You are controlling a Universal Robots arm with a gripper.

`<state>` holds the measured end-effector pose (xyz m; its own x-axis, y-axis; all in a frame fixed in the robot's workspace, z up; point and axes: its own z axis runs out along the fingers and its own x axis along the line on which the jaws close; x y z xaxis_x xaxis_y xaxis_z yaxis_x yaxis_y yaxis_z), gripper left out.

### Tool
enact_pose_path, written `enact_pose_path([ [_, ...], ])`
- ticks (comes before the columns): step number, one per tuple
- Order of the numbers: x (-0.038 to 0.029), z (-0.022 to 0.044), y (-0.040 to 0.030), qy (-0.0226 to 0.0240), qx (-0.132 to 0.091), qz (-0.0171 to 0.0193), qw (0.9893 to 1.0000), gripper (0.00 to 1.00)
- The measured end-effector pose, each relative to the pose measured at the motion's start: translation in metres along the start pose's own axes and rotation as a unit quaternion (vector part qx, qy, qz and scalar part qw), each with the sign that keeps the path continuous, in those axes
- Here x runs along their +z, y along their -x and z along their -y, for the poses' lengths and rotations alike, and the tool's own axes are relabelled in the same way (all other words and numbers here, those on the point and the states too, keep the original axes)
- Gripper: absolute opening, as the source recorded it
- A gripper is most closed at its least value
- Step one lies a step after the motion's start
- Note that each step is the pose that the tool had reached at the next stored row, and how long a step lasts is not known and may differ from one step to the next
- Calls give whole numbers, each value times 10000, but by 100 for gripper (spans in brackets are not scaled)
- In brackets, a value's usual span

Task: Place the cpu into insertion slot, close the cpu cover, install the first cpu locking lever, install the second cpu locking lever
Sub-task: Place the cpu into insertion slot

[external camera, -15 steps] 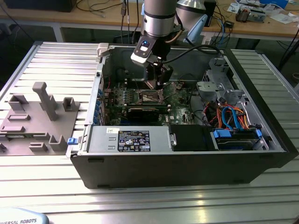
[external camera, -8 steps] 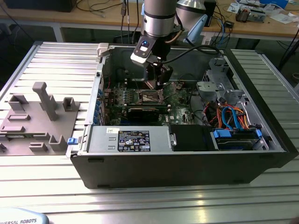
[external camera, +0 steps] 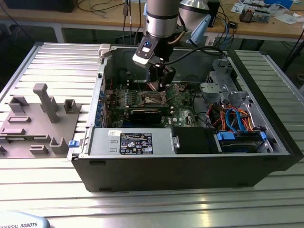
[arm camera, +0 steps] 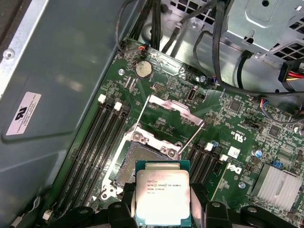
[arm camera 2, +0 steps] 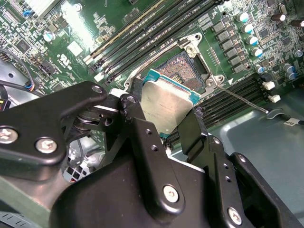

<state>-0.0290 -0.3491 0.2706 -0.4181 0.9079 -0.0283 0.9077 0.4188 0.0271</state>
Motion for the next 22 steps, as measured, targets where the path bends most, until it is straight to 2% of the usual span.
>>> enact_pose_path([
  [22,6,0,0,-3,104,3,9999,54],
])
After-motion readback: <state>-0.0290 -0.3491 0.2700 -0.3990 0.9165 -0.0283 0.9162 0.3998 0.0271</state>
